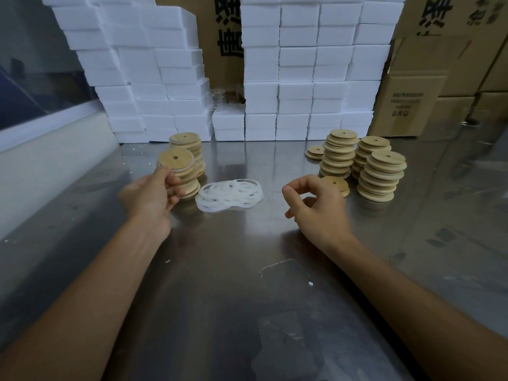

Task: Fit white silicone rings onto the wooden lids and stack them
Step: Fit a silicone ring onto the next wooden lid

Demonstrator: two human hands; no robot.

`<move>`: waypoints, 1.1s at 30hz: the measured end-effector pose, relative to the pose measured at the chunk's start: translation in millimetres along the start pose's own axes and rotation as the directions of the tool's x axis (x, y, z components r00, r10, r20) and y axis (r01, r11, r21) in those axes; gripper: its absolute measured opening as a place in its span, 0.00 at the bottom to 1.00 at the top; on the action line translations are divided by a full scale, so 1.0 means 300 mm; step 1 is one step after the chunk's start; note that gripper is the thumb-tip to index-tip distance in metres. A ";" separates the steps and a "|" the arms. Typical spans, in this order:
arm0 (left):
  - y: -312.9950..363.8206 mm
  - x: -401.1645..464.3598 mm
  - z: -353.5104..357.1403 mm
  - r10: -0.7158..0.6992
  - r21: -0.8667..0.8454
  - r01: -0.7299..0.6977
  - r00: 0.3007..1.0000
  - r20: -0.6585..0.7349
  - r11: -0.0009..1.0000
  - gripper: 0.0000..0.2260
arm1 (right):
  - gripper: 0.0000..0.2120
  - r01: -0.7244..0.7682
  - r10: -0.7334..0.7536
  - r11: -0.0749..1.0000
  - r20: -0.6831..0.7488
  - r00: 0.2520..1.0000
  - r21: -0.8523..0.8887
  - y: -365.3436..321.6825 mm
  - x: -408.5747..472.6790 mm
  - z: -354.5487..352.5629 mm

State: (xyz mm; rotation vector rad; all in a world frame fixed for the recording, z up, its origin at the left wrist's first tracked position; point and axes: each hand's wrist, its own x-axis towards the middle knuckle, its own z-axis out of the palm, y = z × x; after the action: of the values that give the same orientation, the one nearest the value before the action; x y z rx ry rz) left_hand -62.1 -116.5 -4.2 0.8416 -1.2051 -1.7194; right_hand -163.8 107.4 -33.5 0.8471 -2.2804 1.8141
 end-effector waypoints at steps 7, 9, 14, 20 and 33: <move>-0.011 0.023 -0.007 -0.016 0.028 0.016 1.000 0.014 0.999 0.08 | 0.04 -0.001 0.001 1.000 0.009 1.000 -0.018 0.000 -0.002 -0.002; -0.013 0.022 -0.008 0.023 0.047 -0.022 1.000 -0.016 0.999 0.09 | 0.03 -0.004 0.004 1.000 -0.010 1.000 -0.028 -0.002 -0.002 -0.005; -0.027 0.046 -0.020 0.186 0.173 -0.153 0.964 -0.192 0.973 0.05 | 0.02 0.078 -0.097 0.968 -0.073 0.993 -0.237 0.020 0.019 -0.039; -0.070 0.071 -0.032 0.181 0.269 -0.139 0.973 -0.139 0.953 0.10 | 0.22 -0.057 0.035 0.808 -0.049 0.998 -0.587 0.084 0.081 -0.114; -0.156 -0.072 0.030 0.413 0.627 -0.756 0.640 0.648 0.187 0.12 | 0.21 -0.126 0.164 0.610 -0.030 0.986 -0.783 0.078 0.084 -0.101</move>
State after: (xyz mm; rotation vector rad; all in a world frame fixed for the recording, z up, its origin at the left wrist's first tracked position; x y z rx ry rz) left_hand -73.2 -85.3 -44.8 0.4267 -2.3812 -0.4304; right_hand -203.7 129.6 -34.8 0.5290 -2.8192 0.6119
